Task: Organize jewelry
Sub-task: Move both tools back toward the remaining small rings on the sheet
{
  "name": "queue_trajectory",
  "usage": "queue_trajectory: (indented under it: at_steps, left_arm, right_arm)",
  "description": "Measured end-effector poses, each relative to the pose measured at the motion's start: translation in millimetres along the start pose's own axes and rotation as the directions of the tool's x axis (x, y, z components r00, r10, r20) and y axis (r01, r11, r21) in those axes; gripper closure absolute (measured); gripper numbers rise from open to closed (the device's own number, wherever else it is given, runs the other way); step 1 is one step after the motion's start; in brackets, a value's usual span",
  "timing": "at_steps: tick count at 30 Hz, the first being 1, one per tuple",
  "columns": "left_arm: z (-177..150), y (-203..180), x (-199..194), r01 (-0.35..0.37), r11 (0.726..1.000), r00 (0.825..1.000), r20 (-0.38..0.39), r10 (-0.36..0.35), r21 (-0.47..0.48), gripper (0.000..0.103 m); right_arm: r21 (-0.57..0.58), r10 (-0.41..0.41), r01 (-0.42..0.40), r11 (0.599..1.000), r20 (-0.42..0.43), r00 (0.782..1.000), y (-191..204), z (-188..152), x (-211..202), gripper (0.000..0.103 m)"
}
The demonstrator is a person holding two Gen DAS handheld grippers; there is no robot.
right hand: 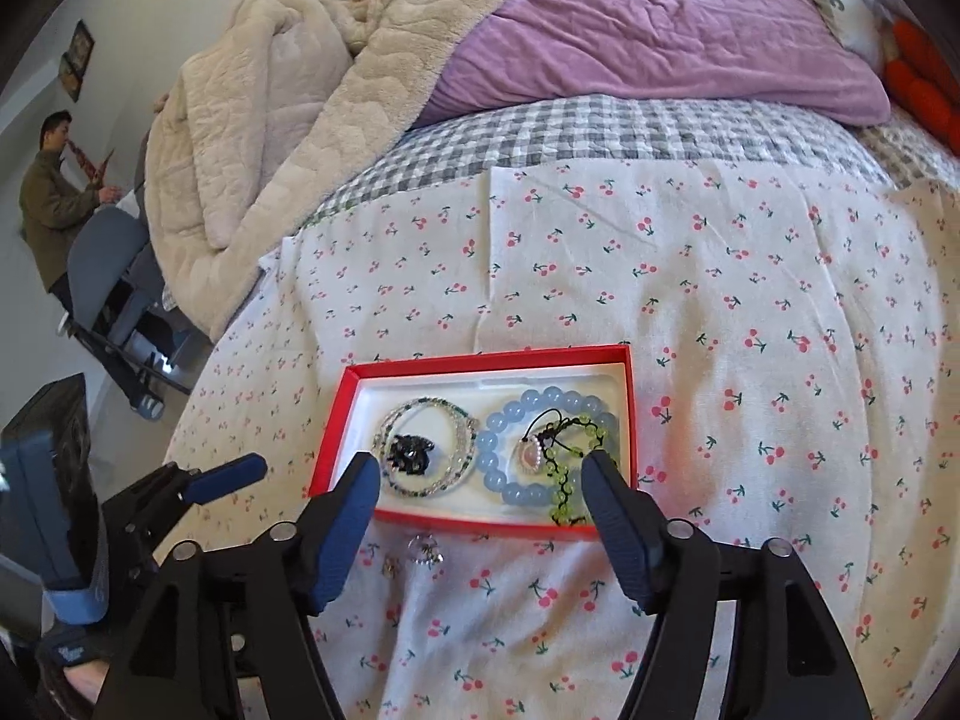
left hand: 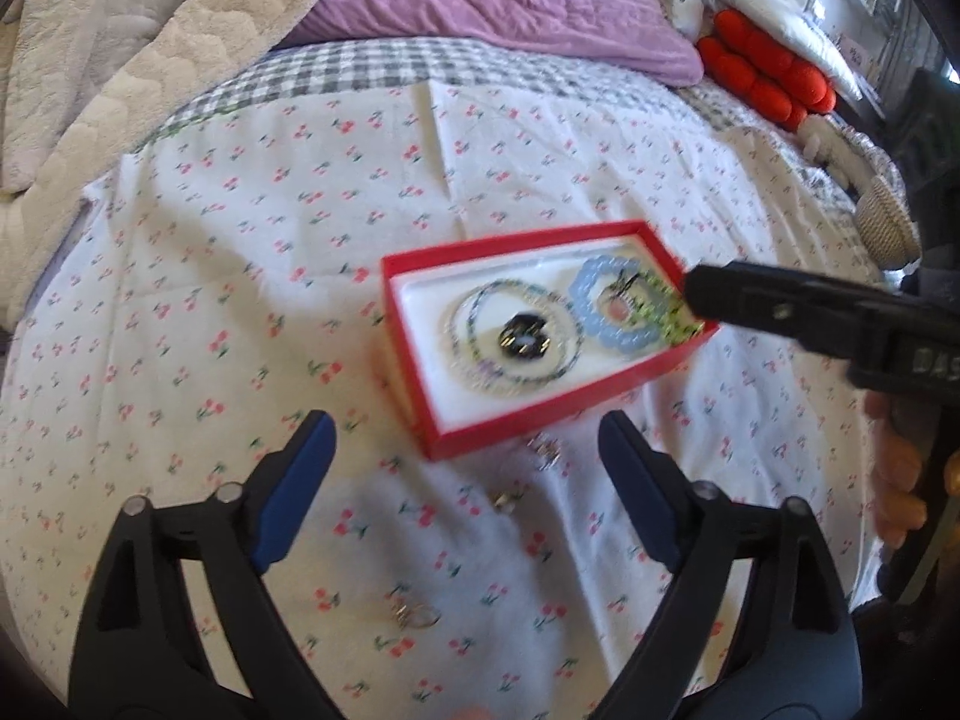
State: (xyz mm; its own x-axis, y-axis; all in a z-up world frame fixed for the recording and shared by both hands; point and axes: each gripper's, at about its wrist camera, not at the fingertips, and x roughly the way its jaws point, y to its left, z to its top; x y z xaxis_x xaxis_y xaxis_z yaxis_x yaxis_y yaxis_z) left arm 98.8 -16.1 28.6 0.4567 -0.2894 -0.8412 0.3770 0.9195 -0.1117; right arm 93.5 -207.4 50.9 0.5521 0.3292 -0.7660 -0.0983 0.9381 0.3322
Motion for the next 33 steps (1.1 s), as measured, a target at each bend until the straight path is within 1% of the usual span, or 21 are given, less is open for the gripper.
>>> queue_trajectory:
  at_steps: [1,2,8,13,16,21,26,33]
  left_arm:
    - [-2.7,1.7,-0.8,-0.013,1.000,1.000,-0.009,0.013,-0.003,0.009]
    - [-5.5,3.6,-1.2,-0.024,1.000,0.999,-0.023,0.024,-0.006,0.006]
    - [-19.9,8.1,-12.8,-0.060,0.998,0.998,-0.016,0.060,0.008,0.001]
    - [-32.3,16.0,-25.1,-0.070,0.998,0.998,0.002,0.070,0.008,0.001]
    - [-41.0,21.9,-29.6,-0.069,0.998,0.998,-0.001,0.069,0.003,0.001]
    - [-59.2,33.3,-35.8,-0.080,0.997,0.997,-0.009,0.080,0.004,0.001]
    - [-77.6,42.3,-37.7,-0.090,0.996,0.996,-0.018,0.091,0.011,0.001]
    - [-100.3,56.6,-34.2,-0.075,0.997,0.996,-0.045,0.074,-0.005,0.001]
  right_arm:
    - [-0.011,-0.002,0.002,1.000,0.003,1.000,1.4,-1.7,-2.3,0.028]
    - [-0.019,-0.009,0.009,1.000,0.006,1.000,2.7,-3.7,-4.2,0.025]
    - [-0.091,-0.065,0.066,0.994,0.013,0.998,12.2,-18.2,-13.7,0.019]
    - [-0.118,-0.098,0.101,0.988,0.026,0.995,14.5,-30.8,-23.1,0.014]
    - [-0.132,-0.110,0.112,0.985,0.024,0.994,14.6,-37.5,-26.2,0.010]
    - [-0.172,-0.134,0.135,0.976,0.014,0.991,18.4,-51.8,-28.5,0.010]
    - [-0.220,-0.148,0.141,0.965,-0.015,0.989,23.0,-69.6,-24.0,0.010]
    - [-0.275,-0.165,0.141,0.951,-0.066,0.984,28.0,-94.0,-10.7,0.010]
